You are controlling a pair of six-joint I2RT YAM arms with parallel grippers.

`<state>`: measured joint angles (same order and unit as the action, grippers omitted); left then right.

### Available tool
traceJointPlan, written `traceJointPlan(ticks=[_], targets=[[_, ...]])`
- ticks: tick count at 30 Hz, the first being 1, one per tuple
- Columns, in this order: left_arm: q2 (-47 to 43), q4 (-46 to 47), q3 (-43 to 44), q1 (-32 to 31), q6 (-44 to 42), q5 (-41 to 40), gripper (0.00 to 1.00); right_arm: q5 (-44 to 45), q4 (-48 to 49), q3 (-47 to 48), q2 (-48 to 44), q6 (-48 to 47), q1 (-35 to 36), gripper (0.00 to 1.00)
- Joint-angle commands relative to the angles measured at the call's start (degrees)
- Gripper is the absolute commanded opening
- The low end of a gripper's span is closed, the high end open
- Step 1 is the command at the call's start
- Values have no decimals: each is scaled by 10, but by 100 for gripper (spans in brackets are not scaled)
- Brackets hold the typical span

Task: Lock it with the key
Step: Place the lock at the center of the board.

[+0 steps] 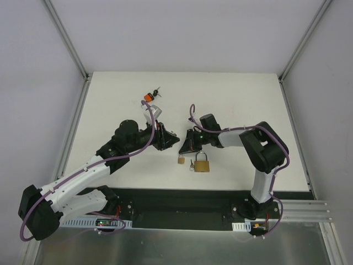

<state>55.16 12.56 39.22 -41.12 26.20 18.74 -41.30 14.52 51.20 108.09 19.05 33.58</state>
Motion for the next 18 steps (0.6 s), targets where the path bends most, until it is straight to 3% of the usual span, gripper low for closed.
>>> traceJointPlan(ticks=[1,5,18], targets=[[-3,12,-12,8,6,-12,0,32,8,-15,-9,-9,1,12],[-5,12,-20,8,11,-12,0,42,-2,-15,-10,-13,-1,22],[-10,0,-43,8,23,-14,0,69,-42,-11,-31,-20,-15,25]])
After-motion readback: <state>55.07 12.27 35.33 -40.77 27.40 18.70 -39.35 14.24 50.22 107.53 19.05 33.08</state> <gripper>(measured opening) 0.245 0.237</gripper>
